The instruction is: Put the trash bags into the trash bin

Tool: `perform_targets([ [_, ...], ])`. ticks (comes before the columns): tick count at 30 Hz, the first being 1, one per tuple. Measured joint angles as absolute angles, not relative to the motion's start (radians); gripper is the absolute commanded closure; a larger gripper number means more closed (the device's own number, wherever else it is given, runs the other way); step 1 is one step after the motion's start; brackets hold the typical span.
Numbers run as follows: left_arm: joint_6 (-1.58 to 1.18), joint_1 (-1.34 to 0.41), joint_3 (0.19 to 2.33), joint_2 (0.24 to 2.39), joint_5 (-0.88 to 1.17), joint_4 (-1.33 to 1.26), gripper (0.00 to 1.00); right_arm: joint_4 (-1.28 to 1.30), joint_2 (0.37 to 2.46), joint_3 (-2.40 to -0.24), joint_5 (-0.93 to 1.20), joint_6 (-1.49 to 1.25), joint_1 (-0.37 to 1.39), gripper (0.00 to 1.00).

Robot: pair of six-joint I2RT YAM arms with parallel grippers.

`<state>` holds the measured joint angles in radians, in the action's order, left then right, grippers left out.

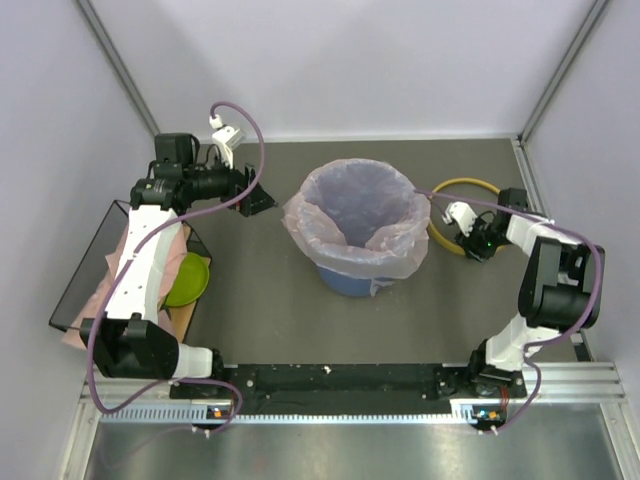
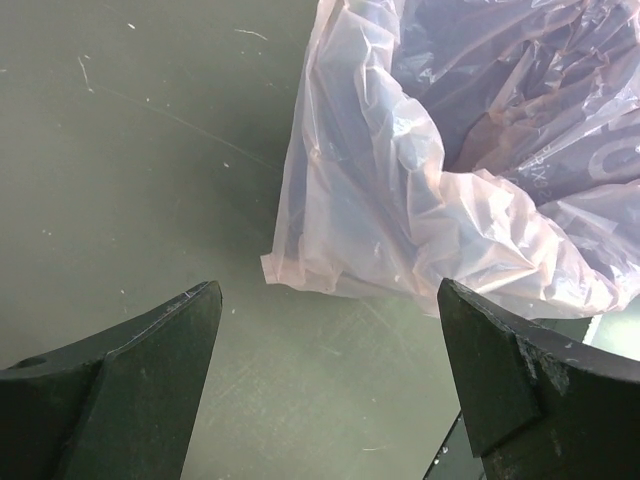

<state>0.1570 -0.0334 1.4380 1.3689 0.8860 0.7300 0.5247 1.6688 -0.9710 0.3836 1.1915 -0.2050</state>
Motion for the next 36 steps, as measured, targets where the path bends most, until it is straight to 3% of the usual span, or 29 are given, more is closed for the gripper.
perform_targets([
  [3, 0.164, -0.033, 1.438, 1.369, 0.896, 0.736, 0.05, 0.531, 1.645, -0.941, 0.407, 1.211, -0.221, 0.74],
  [8, 0.168, -0.033, 1.438, 1.37, 0.918, 0.736, 0.06, 0.579, 1.625, -0.935, 0.42, 1.256, -0.281, 1.0],
  [20, 0.178, -0.031, 1.438, 1.407, 0.945, 0.735, 0.02, 0.739, 1.489, -0.997, 0.474, 1.269, -0.372, 1.0],
  [26, 0.127, 0.007, 1.42, 1.4, 0.935, 0.656, 0.02, 0.952, 1.542, -1.412, 0.539, 1.129, -0.481, 1.0],
  [30, 0.041, 0.064, 1.361, 1.375, 0.935, 0.543, 0.02, 1.099, 1.549, -1.798, 0.564, 1.051, -0.361, 1.0],
  [32, 0.004, 0.076, 1.353, 1.375, 0.942, 0.499, 0.02, 1.153, 1.538, -1.985, 0.574, 1.031, -0.197, 1.0],
  [36, -0.047, 0.076, 1.324, 1.368, 0.96, 0.416, 0.02, 1.209, 1.448, -2.05, 0.563, 1.021, 0.17, 1.0],
])
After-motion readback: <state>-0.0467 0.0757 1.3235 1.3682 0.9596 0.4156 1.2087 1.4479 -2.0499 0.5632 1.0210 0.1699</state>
